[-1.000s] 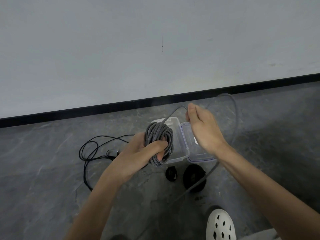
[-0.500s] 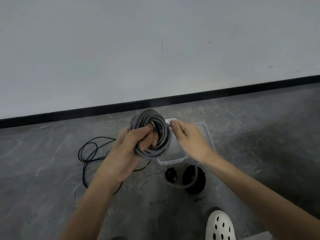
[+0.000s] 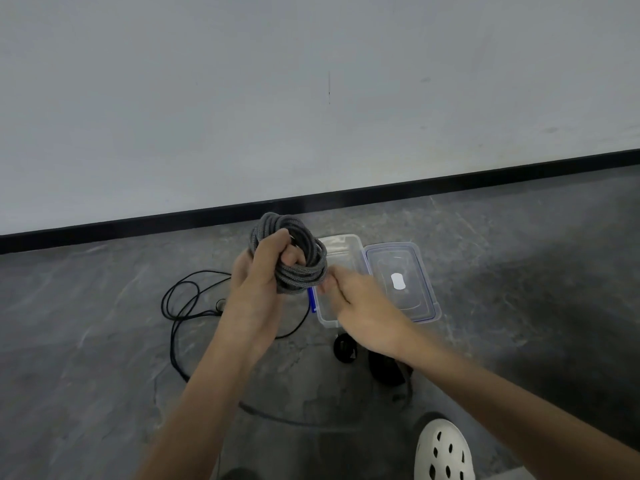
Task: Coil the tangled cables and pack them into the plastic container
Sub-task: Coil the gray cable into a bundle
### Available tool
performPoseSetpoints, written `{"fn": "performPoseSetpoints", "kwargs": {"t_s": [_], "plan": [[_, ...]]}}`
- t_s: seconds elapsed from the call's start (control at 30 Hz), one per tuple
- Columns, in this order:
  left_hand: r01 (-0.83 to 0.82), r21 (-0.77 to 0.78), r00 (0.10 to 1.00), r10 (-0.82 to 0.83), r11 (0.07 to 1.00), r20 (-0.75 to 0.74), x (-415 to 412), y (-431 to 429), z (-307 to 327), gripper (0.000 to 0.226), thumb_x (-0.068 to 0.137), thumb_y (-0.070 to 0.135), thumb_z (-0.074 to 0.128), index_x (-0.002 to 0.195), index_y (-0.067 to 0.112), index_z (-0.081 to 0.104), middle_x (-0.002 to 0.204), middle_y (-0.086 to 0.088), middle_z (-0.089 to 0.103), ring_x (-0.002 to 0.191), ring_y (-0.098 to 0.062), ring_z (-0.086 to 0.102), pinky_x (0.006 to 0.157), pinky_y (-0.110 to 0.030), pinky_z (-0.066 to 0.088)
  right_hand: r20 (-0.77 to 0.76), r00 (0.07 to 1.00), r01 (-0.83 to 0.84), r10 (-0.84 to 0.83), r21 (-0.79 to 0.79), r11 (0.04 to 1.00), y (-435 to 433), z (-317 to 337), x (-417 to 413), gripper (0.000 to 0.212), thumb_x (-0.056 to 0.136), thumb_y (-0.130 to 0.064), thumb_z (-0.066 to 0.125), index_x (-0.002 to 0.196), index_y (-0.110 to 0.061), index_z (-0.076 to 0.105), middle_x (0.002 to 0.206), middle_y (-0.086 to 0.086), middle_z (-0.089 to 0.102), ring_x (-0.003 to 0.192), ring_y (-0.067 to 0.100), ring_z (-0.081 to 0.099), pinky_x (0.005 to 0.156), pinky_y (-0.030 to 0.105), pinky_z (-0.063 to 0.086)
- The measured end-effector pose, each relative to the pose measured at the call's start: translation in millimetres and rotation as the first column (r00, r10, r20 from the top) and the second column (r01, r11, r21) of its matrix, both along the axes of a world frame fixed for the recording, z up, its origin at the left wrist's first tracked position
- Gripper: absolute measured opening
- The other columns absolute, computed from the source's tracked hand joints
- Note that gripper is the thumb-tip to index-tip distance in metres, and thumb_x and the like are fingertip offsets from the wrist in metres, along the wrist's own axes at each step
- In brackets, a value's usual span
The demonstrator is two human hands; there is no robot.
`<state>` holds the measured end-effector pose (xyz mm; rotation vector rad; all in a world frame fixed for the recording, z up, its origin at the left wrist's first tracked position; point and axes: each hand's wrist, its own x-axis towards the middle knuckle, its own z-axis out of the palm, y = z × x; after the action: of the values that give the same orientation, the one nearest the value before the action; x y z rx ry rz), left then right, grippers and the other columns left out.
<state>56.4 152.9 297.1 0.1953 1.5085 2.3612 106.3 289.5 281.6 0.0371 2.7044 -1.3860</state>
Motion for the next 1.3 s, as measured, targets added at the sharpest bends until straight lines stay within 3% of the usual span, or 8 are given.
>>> {"fn": "performPoseSetpoints", "kwargs": {"t_s": [0.33,0.43,0.6,0.7,0.9,1.1,1.2,1.3], "plan": [[-0.266,-0.238,0.950,0.212,0.934,-0.228,6.7,10.8,-11.6,0.038,0.093,0.028,0.057,0.055,0.025,0.057,0.058,0.011,0.052,0.056,-0.002,0.045,0.053,-0.012,0.039,0.093,0.995,-0.043,0.047,-0.040,0.998,-13.4,14.8,16.8,0.026,0.102,-0.012,0.038,0.104,-0.003,0.063,0.057,-0.014,0.042,0.045,-0.006,0.047,0.048,0.011,0.033],[-0.307,-0.287,0.930,0.222,0.908,-0.293,4.6,9.6,-14.2,0.042,0.097,0.023,0.056,0.056,0.027,0.059,0.057,0.013,0.056,0.055,0.001,0.048,0.054,-0.012,0.040,0.227,0.972,-0.001,0.062,-0.259,0.966,-19.2,17.3,21.6,0.024,0.103,-0.013,0.036,0.101,-0.007,0.060,0.054,-0.009,0.041,0.038,-0.001,0.040,0.046,0.015,0.034],[-0.330,-0.377,0.911,0.189,0.865,-0.366,3.4,8.4,-14.9,0.030,0.096,0.020,0.058,0.067,0.015,0.059,0.059,0.008,0.058,0.057,0.000,0.053,0.054,-0.012,0.043,0.412,0.909,0.237,0.066,-0.640,0.731,-19.1,30.2,28.8,0.020,0.103,-0.014,0.041,0.096,-0.006,0.058,0.051,-0.007,0.040,0.043,0.007,0.047,0.049,0.022,0.043],[-0.342,-0.420,0.910,0.185,0.840,-0.372,2.1,7.3,-16.6,0.028,0.095,0.025,0.060,0.076,0.005,0.058,0.066,-0.005,0.060,0.062,-0.010,0.056,0.058,-0.022,0.048,0.481,0.862,0.377,0.160,-0.820,0.431,-20.8,42.1,35.7,0.019,0.101,-0.016,0.045,0.097,-0.002,0.057,0.054,-0.001,0.048,0.050,0.012,0.057,0.053,0.024,0.051],[-0.421,-0.545,0.867,0.144,0.725,-0.477,-1.5,1.3,-17.2,0.042,0.087,0.042,0.060,0.067,0.006,0.048,0.058,-0.010,0.051,0.053,-0.030,0.050,0.048,-0.040,0.043,0.402,0.871,0.383,0.282,-0.916,0.122,-30.5,54.8,50.5,0.019,0.099,-0.011,0.041,0.106,-0.001,0.056,0.062,0.000,0.050,0.057,0.014,0.056,0.075,0.036,0.054],[-0.163,-0.723,0.917,-0.167,0.671,-0.362,-1.2,3.2,-18.5,0.057,0.090,0.056,0.044,0.058,0.009,0.050,0.045,0.003,0.052,0.041,-0.013,0.050,0.046,-0.028,0.039,0.387,0.914,0.263,0.122,-0.794,0.547,-13.1,56.8,42.5,0.030,0.102,-0.013,0.039,0.106,0.010,0.058,0.049,-0.007,0.032,0.042,0.004,0.022,0.041,0.016,0.019],[-0.023,-0.835,0.894,-0.363,0.549,-0.263,4.9,1.4,-19.0,0.064,0.089,0.070,0.010,0.061,0.024,0.044,0.055,0.014,0.046,0.049,-0.001,0.042,0.056,-0.017,0.034,0.297,0.955,0.185,0.015,-0.631,0.753,-1.1,57.1,37.7,0.034,0.103,-0.017,0.039,0.096,0.007,0.062,0.048,-0.009,0.034,0.043,0.004,0.024,0.041,0.017,0.017],[0.134,-0.768,0.914,-0.378,0.626,-0.149,9.8,3.9,-15.1,0.072,0.089,0.067,0.007,0.061,0.026,0.059,0.064,-0.002,0.065,0.063,-0.005,0.060,0.068,-0.019,0.041,0.179,0.981,0.149,-0.077,-0.437,0.887,10.5,57.1,28.3,0.035,0.102,-0.017,0.040,0.079,-0.007,0.065,0.045,-0.011,0.043,0.038,0.001,0.033,0.040,0.012,0.025]]}}
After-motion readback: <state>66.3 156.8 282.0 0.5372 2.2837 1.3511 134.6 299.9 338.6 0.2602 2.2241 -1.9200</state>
